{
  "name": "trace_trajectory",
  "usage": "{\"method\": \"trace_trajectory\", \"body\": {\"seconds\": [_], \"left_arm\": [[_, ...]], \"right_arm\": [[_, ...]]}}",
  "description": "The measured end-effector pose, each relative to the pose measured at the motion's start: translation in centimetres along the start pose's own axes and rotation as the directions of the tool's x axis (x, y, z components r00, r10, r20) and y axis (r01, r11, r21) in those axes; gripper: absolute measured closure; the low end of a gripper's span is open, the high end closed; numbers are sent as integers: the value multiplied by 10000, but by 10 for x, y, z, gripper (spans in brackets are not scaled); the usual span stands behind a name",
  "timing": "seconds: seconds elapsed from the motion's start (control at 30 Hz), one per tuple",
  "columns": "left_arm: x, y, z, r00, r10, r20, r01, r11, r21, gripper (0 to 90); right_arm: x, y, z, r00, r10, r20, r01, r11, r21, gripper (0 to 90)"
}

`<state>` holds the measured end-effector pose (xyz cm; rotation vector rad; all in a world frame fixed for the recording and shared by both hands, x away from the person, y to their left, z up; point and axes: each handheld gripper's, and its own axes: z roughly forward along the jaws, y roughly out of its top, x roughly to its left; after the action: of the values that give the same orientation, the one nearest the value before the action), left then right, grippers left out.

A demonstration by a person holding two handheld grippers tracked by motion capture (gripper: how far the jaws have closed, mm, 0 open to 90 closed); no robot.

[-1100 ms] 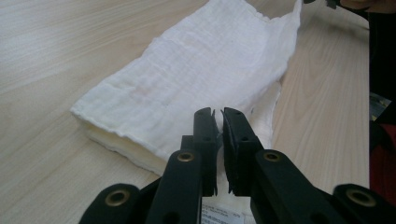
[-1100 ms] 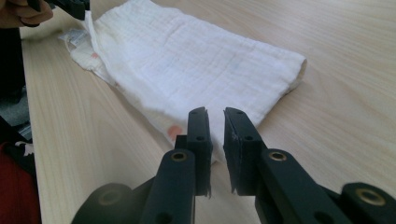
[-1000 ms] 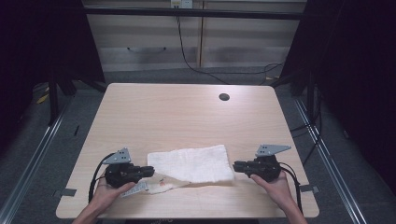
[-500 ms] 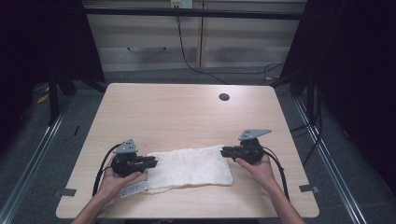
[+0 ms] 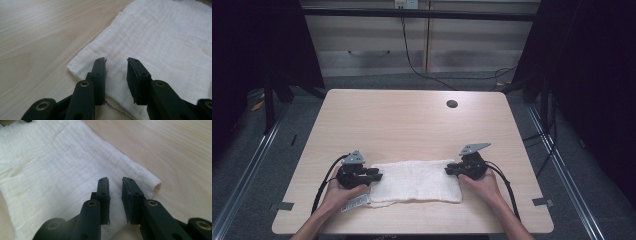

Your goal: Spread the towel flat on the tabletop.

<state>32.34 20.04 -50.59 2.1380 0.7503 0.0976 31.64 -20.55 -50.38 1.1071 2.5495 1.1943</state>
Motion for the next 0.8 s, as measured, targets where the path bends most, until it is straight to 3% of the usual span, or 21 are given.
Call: {"method": "trace_trajectory", "body": {"seconds": [0.27,0.43,0.6,0.8], "left_arm": [[-13,0,7,9988,288,409,-284,9996,-95,681],[-20,3,11,9980,589,241,-588,9983,-47,688],[-15,2,10,9974,501,509,-497,9987,-90,694],[-16,2,10,9976,520,466,-517,9986,-90,693]], "right_arm": [[11,-23,-24,9993,-77,364,72,9999,135,765],[14,-26,-36,9996,-53,287,57,9999,-117,708],[-4,-17,-43,9978,322,580,-278,9968,-754,706],[-20,-15,-35,9969,651,444,-616,9953,-752,670]]}}
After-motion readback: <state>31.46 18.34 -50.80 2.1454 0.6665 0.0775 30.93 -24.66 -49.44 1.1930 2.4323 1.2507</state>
